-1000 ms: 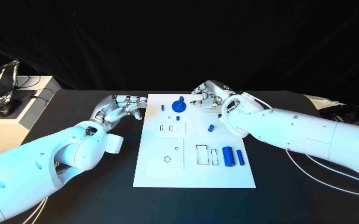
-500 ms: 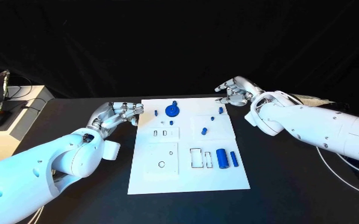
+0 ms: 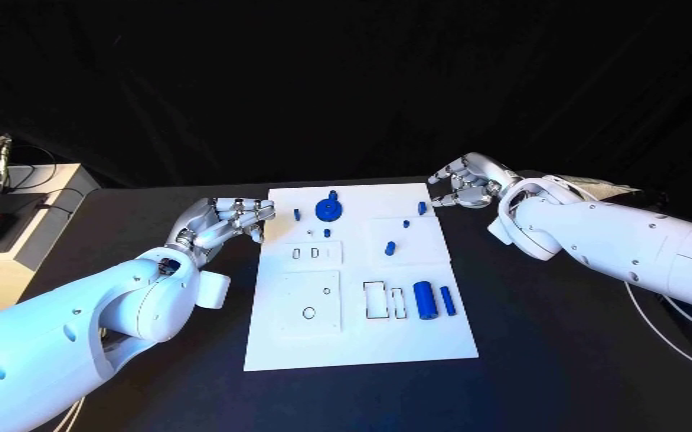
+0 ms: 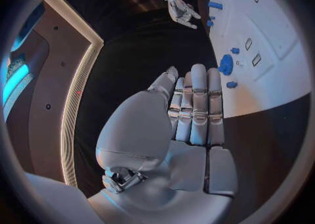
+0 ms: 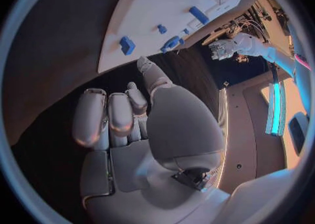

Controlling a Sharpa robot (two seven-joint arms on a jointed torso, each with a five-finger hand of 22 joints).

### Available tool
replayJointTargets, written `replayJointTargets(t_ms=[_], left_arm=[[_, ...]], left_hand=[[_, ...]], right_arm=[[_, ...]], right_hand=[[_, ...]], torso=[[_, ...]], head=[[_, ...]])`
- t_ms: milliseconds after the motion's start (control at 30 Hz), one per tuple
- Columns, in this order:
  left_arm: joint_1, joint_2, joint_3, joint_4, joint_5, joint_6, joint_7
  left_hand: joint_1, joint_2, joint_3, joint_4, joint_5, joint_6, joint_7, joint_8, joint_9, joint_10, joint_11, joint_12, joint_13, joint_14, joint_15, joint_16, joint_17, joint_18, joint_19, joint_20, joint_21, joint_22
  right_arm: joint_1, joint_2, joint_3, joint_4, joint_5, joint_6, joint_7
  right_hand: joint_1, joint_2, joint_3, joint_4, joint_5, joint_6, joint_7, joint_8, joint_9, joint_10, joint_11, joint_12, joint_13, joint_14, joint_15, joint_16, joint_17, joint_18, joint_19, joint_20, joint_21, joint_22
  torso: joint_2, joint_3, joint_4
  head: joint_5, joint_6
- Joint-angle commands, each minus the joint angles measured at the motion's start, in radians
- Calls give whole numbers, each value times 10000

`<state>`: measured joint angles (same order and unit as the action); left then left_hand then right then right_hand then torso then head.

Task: Assemble the parts on the task board

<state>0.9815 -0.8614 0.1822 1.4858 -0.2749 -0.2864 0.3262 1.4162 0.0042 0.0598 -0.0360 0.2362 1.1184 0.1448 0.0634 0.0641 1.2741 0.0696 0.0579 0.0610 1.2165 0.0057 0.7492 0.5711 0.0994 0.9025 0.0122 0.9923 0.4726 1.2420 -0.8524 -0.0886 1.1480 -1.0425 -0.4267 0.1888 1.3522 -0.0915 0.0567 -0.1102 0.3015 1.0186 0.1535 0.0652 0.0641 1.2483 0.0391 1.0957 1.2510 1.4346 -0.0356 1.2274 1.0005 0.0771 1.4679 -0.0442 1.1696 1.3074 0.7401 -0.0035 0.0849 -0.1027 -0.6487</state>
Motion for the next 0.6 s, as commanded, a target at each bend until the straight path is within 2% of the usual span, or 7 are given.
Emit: replayJointTargets(t_ms=[33,133,300,600], left_arm=[[-14,3,8,10,-24,192,158],[-16,5,9,15,-24,198,158],[-23,1,9,18,-24,207,156],[-32,-10,9,3,-24,206,152]], left_hand=[[-19,-53,36,24,12,-73,-6,21,14,-46,13,39,17,-68,-34,20,-9,184,-71,2,30,-15],[-19,-53,36,24,12,-73,-6,21,14,-46,13,39,17,-68,-34,20,-9,184,-71,2,30,-15],[-19,-53,36,24,12,-73,-6,21,14,-46,13,39,17,-68,-34,20,-9,184,-71,2,30,-15],[-13,-53,30,25,13,-78,-5,21,14,-59,16,36,15,-73,-31,20,-16,181,-70,3,25,-29]], right_arm=[[-64,159,-3,-209,-428,288,-140],[-121,313,-12,-427,-467,245,-306],[-200,496,-22,-681,-517,262,-436],[-260,636,-27,-747,-540,360,-519]], right_hand=[[58,-74,-78,115,29,-34,4,-12,11,-39,12,-7,23,27,-10,-65,38,62,341,-44,77,1623],[35,-70,-87,155,57,-18,0,-9,12,-13,8,26,42,36,-11,-55,54,56,355,-44,122,1635],[43,-68,-84,175,136,-6,-1,-11,11,-6,5,45,54,39,-11,-49,67,56,364,-44,142,1639],[-17,-48,-103,251,178,36,-12,-6,13,10,0,76,74,45,-13,-35,95,55,371,-42,166,1644]], torso=[[0,-4,2],[-6,-22,14],[-4,-12,2],[-4,-13,-20]], head=[[1,-68],[-12,-96],[16,-136],[17,-196]])
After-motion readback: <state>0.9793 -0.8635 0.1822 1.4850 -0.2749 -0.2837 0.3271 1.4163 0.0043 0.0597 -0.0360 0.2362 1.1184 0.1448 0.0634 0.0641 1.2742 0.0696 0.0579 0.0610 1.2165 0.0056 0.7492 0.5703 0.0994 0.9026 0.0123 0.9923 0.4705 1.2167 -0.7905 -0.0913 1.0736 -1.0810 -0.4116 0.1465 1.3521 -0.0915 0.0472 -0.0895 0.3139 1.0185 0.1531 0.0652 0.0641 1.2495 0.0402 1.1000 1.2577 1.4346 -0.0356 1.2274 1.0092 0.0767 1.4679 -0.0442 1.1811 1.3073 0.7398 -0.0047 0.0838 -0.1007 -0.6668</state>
